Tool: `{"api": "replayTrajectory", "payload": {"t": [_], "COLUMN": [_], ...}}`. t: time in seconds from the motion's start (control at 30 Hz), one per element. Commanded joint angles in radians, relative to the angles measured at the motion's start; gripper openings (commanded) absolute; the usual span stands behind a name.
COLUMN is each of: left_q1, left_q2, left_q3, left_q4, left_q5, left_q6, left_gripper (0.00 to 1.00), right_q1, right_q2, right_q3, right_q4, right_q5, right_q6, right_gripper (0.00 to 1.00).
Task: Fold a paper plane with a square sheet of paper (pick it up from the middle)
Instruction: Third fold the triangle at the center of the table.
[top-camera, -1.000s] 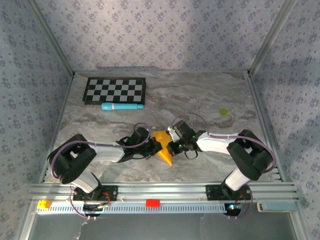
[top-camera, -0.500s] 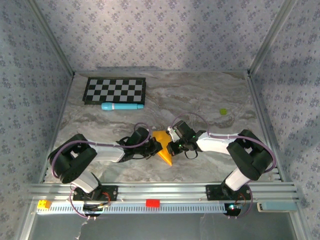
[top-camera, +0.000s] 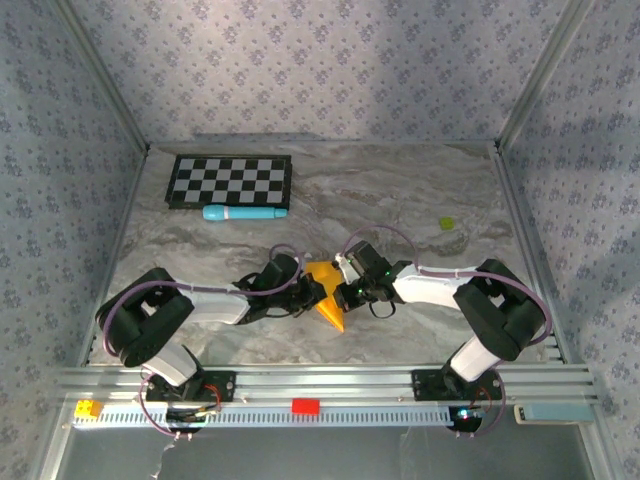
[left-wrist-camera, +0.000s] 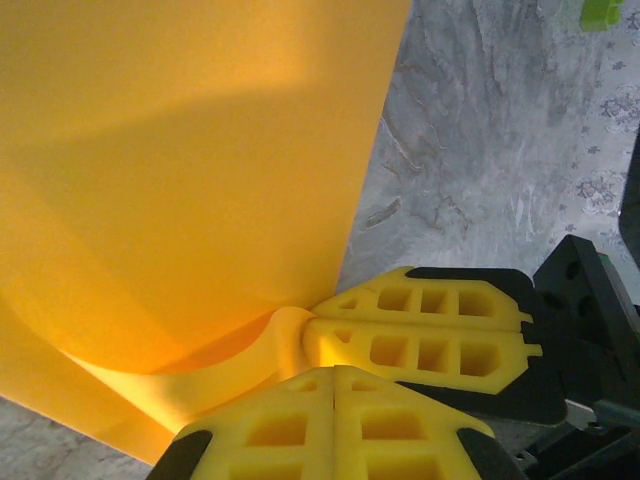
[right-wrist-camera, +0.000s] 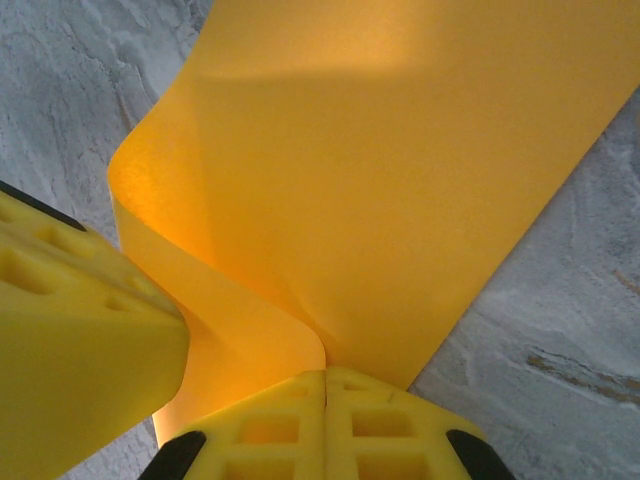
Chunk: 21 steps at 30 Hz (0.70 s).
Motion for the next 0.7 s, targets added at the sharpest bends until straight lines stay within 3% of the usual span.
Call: {"api": "replayTrajectory", "payload": {"t": [0.0,0.67], "left_q1": [-0.011,-0.012], "left_q2": [0.014,0.071], "left_q3": [0.025,-0.001], "left_q4": [0.009,-0.083], "left_q5": [0.009,-0.034], "left_q6": [0.008,-0.006], "left_gripper": [0.00,0.00], "right_q1": [0.003,0.003], "right_q2": [0.024,0.027], "right_q3": [0.006,0.009], "right_q4": [-0.026,-0.027], "right_q5": [0.022,0.019], "right_q6": [0.010,0.008], "right_gripper": [0.00,0.00]}}
